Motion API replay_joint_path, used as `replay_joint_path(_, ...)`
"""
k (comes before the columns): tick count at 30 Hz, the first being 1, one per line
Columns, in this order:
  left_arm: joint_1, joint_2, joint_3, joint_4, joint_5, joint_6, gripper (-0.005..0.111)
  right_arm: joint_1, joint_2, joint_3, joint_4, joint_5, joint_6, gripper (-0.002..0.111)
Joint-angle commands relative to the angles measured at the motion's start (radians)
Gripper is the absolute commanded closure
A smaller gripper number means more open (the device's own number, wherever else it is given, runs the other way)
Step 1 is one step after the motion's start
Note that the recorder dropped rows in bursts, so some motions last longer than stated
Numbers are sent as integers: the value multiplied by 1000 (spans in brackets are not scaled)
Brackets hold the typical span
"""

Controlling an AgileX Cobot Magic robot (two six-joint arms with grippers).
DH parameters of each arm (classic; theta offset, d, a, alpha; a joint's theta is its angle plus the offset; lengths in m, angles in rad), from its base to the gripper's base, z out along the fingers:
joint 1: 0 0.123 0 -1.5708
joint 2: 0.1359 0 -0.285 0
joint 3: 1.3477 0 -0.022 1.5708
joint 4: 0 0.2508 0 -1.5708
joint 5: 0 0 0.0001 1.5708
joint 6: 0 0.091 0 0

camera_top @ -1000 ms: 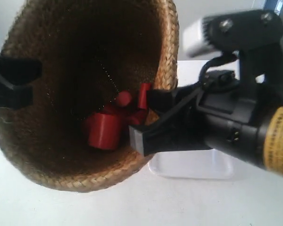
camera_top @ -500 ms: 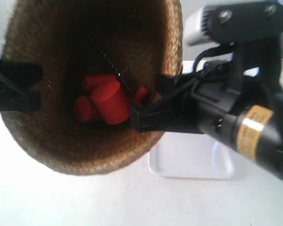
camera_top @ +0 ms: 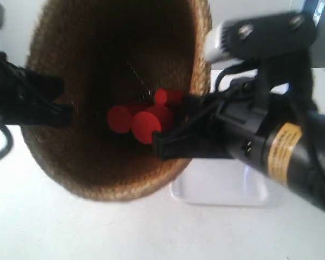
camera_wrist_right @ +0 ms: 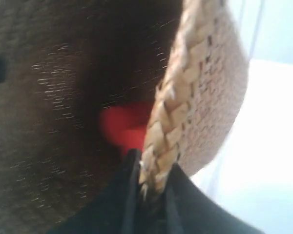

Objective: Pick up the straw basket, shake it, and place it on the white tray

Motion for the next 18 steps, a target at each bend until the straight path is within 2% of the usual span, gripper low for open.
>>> replay_joint_path(1, -61, -116, -34, 0, -106, 85, 107, 46, -124, -44, -1, -268, -90, 108)
replay_joint_path(3, -45, -108, -20, 94, 8, 84, 107, 51, -133, -27, -3, -76, -115, 108)
replay_joint_path(5, 10, -39, 14, 115, 46, -22, 107, 18, -78, 21, -34, 118, -107, 108)
replay_joint_path(7, 35, -27, 20, 49, -42, -55, 107, -19, -39, 49, -1, 66, -115, 108)
replay_joint_path(8, 24, -52, 14, 37, -139, -40, 107, -19, -52, 39, 64, 12, -132, 108)
replay_joint_path(10, -1, -132, -18, 47, -241, -12, 107, 8, -142, 7, 118, -183, -160, 108)
replay_joint_path(11, -9, -168, -38, 57, -203, 11, 107, 18, -183, -8, 100, -220, -160, 108)
replay_joint_path(12, -14, -188, -46, 65, -100, 49, 107, 22, -204, -13, 71, -202, -160, 108)
replay_joint_path(14, -1, -151, -17, 65, 63, 51, 107, 21, -185, 9, 32, -43, -158, 108)
replay_joint_path(15, 14, -111, 13, 71, 72, 39, 107, 3, -139, 39, -15, 64, -134, 108)
replay_joint_path(16, 27, -84, 33, 69, 40, 36, 107, -14, -105, 55, -32, 83, -128, 108)
replay_joint_path(18, 29, -73, 46, 5, -77, 36, 107, -33, -67, 48, 19, 17, -143, 108)
